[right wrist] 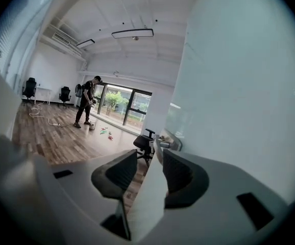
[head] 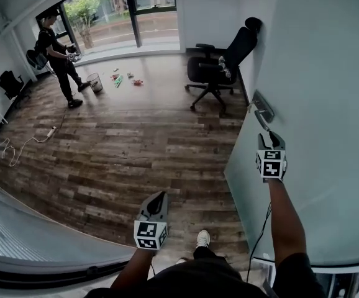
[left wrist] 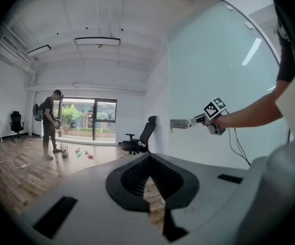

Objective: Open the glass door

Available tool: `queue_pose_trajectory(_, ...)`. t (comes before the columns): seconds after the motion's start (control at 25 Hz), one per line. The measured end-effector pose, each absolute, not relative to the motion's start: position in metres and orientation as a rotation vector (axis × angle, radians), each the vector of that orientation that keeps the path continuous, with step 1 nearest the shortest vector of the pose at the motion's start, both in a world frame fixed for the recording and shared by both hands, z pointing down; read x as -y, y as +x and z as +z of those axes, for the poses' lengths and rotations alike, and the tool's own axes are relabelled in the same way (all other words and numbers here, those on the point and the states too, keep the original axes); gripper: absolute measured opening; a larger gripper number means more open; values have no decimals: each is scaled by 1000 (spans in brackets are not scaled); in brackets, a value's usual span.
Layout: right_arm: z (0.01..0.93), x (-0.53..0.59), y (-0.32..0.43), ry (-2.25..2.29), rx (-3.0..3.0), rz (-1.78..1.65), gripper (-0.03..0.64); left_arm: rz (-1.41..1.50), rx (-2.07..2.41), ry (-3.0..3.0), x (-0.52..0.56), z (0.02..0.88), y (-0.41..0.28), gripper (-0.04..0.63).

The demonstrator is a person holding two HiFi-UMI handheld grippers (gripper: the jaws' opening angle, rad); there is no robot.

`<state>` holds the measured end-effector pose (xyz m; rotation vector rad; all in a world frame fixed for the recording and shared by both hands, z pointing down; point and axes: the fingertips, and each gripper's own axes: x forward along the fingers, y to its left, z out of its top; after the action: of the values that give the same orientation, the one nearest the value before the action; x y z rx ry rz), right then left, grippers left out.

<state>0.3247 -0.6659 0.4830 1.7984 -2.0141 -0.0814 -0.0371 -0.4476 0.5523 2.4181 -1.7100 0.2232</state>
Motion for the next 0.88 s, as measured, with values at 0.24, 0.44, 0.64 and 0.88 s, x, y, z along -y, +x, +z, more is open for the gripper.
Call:
queue_pose_trajectory(0.24, 478, 531, 274, 1798, 2101, -91, 143, 179, 1674, 2458, 373, 542, -44, -2)
queue_pose_trajectory(0.44, 476, 440, 238, 1831, 2162, -80, 28, 172, 1602, 2504, 329, 529, -26, -2)
queue_pose_trajectory(0.64, 492, 352, 191, 1796, 2342, 42, 15, 146, 1584, 2537, 282, 524, -12, -2)
queue_pose_trajectory(0.88, 484, 235, 168, 1757, 2385, 5, 15, 162, 1594, 2560, 212, 520, 12, -2)
